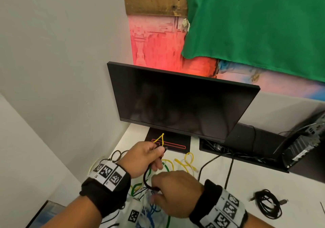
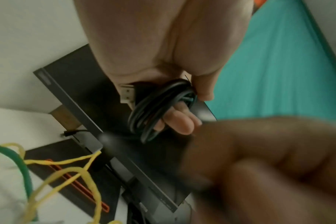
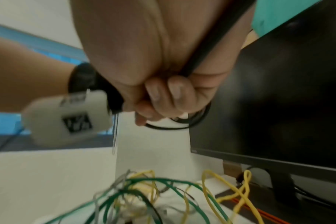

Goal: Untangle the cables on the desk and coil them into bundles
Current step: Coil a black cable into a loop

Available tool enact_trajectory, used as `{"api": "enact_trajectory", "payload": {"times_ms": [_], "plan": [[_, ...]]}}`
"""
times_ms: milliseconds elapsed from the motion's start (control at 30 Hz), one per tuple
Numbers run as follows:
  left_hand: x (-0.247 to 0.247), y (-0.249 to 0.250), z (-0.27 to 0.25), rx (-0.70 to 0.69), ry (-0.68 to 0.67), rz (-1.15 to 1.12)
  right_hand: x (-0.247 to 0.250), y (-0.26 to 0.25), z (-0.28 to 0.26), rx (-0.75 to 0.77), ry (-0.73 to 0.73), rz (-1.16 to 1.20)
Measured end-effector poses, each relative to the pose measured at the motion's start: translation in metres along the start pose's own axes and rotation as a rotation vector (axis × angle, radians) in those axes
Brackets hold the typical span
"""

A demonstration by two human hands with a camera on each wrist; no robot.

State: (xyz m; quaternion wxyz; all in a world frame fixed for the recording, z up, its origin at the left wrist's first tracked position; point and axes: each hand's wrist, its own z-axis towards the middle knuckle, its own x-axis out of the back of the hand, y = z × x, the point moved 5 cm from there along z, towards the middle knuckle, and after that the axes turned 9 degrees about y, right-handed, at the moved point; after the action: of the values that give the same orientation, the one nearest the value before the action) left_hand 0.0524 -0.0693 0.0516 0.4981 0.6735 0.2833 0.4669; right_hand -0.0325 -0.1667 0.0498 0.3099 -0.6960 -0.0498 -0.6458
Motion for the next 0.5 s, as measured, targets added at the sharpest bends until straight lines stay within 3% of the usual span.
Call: {"api": "enact_trajectory", "payload": {"times_ms": [133,267,333,400,500], "plan": [[-0.002,0.006,-0.013,-0.069,-0.093,0.171,0.043,0.005,-0.008,0.059,0.3,0.082],[-0.008,0.015,-0.024,-0.081,-0.133,0.106,0.061,0.038,-0.003,-0.155,0.493,-0.067],[-0.01,0.021,-0.024,-0.103,-0.139,0.02,0.056,0.046,-0.001,-0.272,0.488,-0.08],[-0.009,0.025,-0.024,-0.071,-0.117,-0.046,0.045,0.043,0.0,-0.242,0.411,0.008],[-0.007,0.021,-0.025,0.048,-0.071,-0.15,0.04,0.037,0.003,-0.139,0.27,0.405]]}}
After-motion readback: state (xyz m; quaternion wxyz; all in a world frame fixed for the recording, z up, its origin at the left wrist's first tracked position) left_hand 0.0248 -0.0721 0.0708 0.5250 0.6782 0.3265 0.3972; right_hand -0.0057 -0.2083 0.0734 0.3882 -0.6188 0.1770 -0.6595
